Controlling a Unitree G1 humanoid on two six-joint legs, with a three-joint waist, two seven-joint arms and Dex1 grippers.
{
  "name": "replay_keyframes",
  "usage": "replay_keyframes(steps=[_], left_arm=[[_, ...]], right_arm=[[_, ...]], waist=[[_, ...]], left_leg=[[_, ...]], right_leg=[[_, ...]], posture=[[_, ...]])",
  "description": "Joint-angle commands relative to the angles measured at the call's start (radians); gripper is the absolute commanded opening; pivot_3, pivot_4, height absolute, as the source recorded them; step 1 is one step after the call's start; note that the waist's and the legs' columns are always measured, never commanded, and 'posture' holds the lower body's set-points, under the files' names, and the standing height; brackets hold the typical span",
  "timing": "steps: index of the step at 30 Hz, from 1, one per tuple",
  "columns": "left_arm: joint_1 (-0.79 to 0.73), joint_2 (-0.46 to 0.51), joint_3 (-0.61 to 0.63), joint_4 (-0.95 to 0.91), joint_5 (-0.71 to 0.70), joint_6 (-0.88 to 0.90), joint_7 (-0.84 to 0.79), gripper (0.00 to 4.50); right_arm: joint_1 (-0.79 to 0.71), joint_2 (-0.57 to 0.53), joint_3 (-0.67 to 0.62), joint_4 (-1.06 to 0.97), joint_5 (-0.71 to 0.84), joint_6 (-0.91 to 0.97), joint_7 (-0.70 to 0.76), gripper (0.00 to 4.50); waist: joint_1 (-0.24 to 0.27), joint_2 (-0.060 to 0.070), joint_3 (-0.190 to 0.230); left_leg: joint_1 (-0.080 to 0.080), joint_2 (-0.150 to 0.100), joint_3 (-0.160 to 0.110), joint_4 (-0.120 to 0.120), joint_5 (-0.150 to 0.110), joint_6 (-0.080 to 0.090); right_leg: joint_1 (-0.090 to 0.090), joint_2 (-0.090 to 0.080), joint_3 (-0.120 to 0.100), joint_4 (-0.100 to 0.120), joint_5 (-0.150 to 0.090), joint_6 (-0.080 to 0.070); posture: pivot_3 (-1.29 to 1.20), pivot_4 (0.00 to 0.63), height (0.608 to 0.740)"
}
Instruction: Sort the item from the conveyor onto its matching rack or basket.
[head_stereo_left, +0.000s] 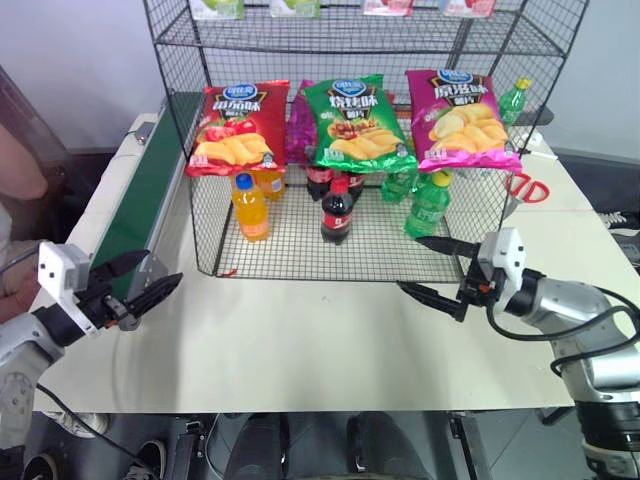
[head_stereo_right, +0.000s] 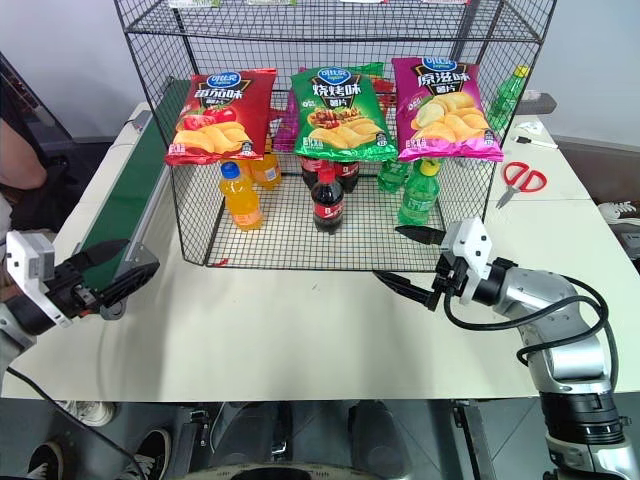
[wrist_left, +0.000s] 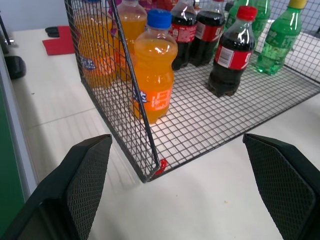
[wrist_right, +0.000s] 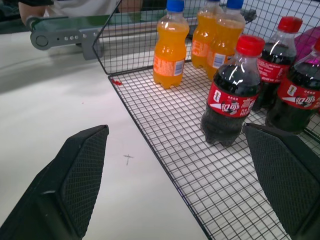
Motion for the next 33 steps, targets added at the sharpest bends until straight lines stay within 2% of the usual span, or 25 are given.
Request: replay_keyframes(steps=[1, 33], left_arm=[[-0.001, 0.012, 0.023, -0.019, 0.02, -0.034, -0.005, 4.5], [-0.04, 0.011, -0.007, 0.009, 0.054, -0.03, -0.028, 4.5]], right_arm=[[-0.01, -0.013, -0.007, -0.014, 0.005, -0.021, 0.005, 4.48], [0.024, -0.032, -0.009, -0.024, -0.012, -0.047, 0.007, 4.48]], waist=[[0.0, 0.0, 0.0], [0.001, 0.0, 0.0]], left_leg=[[0.0, 0.0, 0.0, 0.0, 0.0, 0.0], [0.0, 0.0, 0.0, 0.0, 0.0, 0.0]], right_leg=[[0.0, 0.0, 0.0, 0.0, 0.0, 0.0], [0.0, 0.0, 0.0, 0.001, 0.0, 0.0]], posture=[[0.0, 0.15, 0.739], [0.0, 0.15, 0.739]])
